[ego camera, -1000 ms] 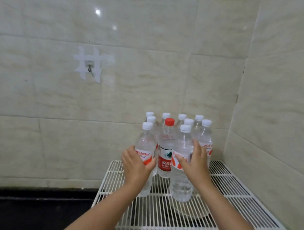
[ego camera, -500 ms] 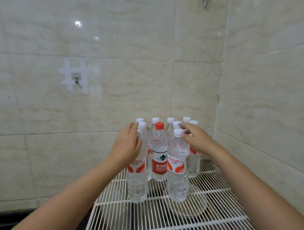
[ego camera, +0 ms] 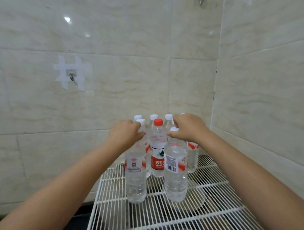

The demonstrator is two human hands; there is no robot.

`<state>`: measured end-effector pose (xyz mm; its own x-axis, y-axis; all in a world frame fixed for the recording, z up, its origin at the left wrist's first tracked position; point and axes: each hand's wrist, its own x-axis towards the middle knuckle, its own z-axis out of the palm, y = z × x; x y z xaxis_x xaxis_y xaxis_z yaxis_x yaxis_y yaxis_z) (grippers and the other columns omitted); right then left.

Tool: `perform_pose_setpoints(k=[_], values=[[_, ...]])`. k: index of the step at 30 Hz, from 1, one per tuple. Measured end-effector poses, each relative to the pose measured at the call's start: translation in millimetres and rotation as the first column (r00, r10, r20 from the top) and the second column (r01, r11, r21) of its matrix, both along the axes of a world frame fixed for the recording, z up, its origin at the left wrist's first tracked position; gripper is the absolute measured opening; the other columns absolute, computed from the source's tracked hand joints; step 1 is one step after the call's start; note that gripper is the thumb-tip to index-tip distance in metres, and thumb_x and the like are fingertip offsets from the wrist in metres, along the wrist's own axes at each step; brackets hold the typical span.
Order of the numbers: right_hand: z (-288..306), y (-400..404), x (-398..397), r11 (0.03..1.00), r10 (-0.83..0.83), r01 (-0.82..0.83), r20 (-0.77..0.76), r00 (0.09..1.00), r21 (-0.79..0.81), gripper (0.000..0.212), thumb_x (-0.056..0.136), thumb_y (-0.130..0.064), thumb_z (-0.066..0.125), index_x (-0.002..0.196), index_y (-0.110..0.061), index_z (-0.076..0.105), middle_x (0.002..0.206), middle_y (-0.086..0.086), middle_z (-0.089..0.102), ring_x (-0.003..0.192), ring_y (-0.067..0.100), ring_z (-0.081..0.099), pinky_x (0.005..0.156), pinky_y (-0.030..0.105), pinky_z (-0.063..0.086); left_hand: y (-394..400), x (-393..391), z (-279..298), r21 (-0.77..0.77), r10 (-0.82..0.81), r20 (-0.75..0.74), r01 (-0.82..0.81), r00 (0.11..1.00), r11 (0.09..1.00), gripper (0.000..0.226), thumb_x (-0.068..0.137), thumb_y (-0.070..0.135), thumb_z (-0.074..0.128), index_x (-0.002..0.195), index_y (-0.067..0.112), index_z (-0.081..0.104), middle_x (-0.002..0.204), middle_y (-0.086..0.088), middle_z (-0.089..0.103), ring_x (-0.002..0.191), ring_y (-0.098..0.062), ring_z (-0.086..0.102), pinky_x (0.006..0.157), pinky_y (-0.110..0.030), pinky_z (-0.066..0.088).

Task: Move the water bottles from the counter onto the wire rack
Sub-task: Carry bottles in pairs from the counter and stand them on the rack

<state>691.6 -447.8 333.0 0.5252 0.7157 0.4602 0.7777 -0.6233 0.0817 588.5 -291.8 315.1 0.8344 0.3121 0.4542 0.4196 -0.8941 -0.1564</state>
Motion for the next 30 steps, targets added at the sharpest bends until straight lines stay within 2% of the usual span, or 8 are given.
perform_pose_setpoints(k=[4,9,14,16,18,21,26,30], values=[[3.1,0.1,1.1,1.000,0.013,-0.013,-0.053,0.999,-0.012,0.031,0.082,-0.037,0.059,0.067,-0.020,0.039,0.077,-0.002,0.040,0.078,0.018,0.040,0.054,0.027,0.030,-4.0,1.6,-0.6,0.033,0.009,0.023,-0.010,1.000,0.999,0.043,0.097,0.039,0.036,0.112,0.004,0.056,0.108,-0.016,0.062,0.099,-0.030,0.058,0.077,-0.035,0.046],[0.1,-13.0,10.9,0.990,0.126,-0.142,-0.355,0.926,-0.021,0.027,0.080,-0.019,0.064,0.093,-0.015,0.040,0.078,-0.005,0.046,0.076,0.018,0.046,0.057,0.025,0.035,11.3,-15.9,0.8,-0.330,-0.272,-0.011,0.254,0.962,0.909,0.040,0.094,0.013,0.043,0.134,0.005,0.041,0.135,-0.012,0.049,0.120,-0.026,0.048,0.094,-0.029,0.040],[-3.2,-13.2,7.0,0.979,0.187,-0.203,-0.349,0.918,-0.008,0.038,0.084,-0.016,0.059,0.120,-0.019,0.049,0.101,-0.006,0.049,0.096,0.019,0.052,0.078,0.030,0.043,18.0,-20.3,-1.7,-0.398,-0.289,0.142,0.322,0.947,0.859,0.028,0.088,0.014,0.058,0.114,0.004,0.059,0.102,-0.012,0.063,0.099,-0.029,0.058,0.079,-0.033,0.046],[-5.0,-10.3,5.7,0.981,0.182,-0.194,-0.301,0.936,-0.011,0.002,0.085,-0.022,0.059,0.084,-0.024,0.058,0.083,-0.010,0.050,0.085,0.019,0.053,0.065,0.027,0.040,12.7,-20.3,-2.9,-0.395,-0.205,0.227,0.283,0.952,0.874,0.029,0.083,0.025,0.066,0.105,0.007,0.062,0.087,-0.006,0.059,0.086,-0.026,0.056,0.068,-0.029,0.039],[-7.3,-7.2,1.4,0.989,0.135,-0.147,-0.266,0.954,-0.026,0.031,0.085,-0.030,0.058,0.059,-0.029,0.041,0.067,-0.009,0.044,0.066,0.014,0.047,0.053,0.026,0.034,4.3,-18.8,-4.4,-0.361,-0.122,0.234,0.202,0.965,0.910,0.041,0.082,0.035,0.066,0.113,0.009,0.059,0.099,-0.008,0.061,0.093,-0.025,0.057,0.073,-0.031,0.042],[-10.0,-1.8,-0.6,0.995,0.069,-0.083,-0.199,0.978,-0.063,0.032,0.086,-0.036,0.056,0.063,-0.022,0.038,0.075,-0.003,0.044,0.074,0.016,0.047,0.059,0.029,0.038,-1.7,-18.1,-6.0,-0.330,-0.081,0.203,0.146,0.976,0.933,0.045,0.086,0.038,0.060,0.120,0.010,0.053,0.114,-0.010,0.058,0.106,-0.026,0.056,0.081,-0.033,0.045],[-10.4,1.7,-0.5,0.995,0.042,-0.061,-0.224,0.974,-0.078,0.039,0.085,-0.023,0.058,0.056,-0.022,0.031,0.063,-0.004,0.037,0.075,0.021,0.047,0.048,0.022,0.028,2.8,-21.4,-6.3,-0.355,-0.176,0.140,0.216,0.974,0.910,0.034,0.089,0.021,0.057,0.120,0.008,0.054,0.116,-0.012,0.062,0.105,-0.028,0.057,0.079,-0.031,0.043],[-5.5,7.1,-11.4,0.997,0.054,-0.063,-0.238,0.970,-0.032,0.010,0.087,-0.018,0.055,0.080,-0.010,0.054,0.078,0.003,0.054,0.082,0.022,0.051,0.053,0.022,0.031,-4.6,-18.4,-6.1,-0.403,-0.108,0.214,0.188,0.971,0.896,0.042,0.091,0.017,0.054,0.131,0.008,0.047,0.127,-0.014,0.059,0.116,-0.030,0.053,0.093,-0.035,0.044]])
